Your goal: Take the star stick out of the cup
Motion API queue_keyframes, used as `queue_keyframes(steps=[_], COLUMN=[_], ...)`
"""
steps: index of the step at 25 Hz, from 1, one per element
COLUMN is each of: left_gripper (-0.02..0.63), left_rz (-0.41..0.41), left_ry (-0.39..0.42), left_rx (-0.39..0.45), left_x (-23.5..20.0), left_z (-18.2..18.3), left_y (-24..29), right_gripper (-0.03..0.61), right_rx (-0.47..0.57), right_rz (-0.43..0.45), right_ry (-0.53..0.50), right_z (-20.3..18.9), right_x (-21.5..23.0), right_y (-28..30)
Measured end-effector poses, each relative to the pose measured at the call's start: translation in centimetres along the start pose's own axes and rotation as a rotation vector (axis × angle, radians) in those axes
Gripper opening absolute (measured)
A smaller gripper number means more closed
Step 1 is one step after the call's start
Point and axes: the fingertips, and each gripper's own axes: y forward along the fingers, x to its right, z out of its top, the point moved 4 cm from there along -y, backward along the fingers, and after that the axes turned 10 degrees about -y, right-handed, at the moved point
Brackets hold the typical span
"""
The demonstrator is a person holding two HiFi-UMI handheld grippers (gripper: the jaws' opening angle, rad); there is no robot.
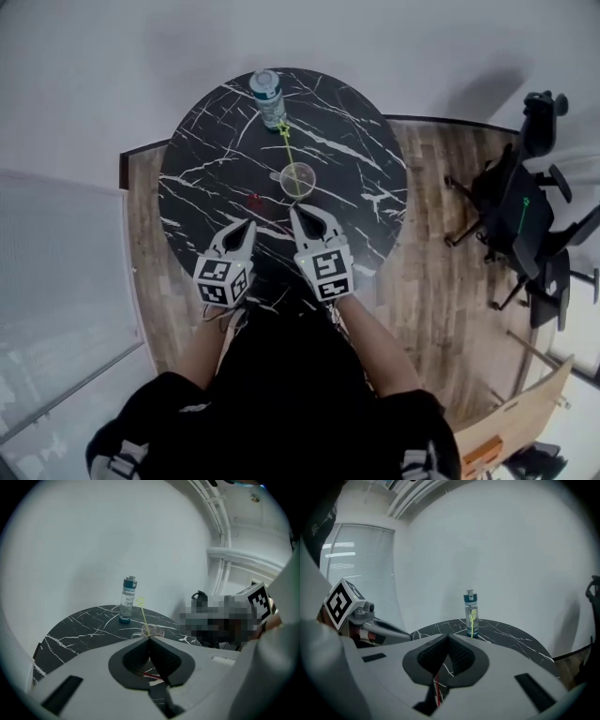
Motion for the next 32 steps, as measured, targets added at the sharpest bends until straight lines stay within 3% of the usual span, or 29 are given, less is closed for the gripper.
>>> queue_keyframes(steps=[7,14,20,32], left_gripper=[-0.002,-0.002,-0.002,-0.002], left_rz=[-0.081,-0.137,-0.197,-0.223], left_ry=[0.039,0.096,0.121,0.127], left_rx=[0.04,0.027,-0.009,-0.095], left_x=[1.7,2.2,2.0,0.3], left_z=[2.5,5.0,5.6,5.5], left_y=[1.5,4.4,7.9,12.6], right_gripper=[-0.005,-0.005,-0.005,-0.005], right_rx=[0.025,0.019,-0.02,-0.066], right_rz=[-0.063,-0.123,-0.182,-0.252], right_ry=[0.039,0.093,0.137,0.203], right_z=[0.2,-0.6,-2.1,-4.1], right_x=[1.8,3.3,4.8,5.5], right_y=[-1.2,-1.2,-0.7,0.4])
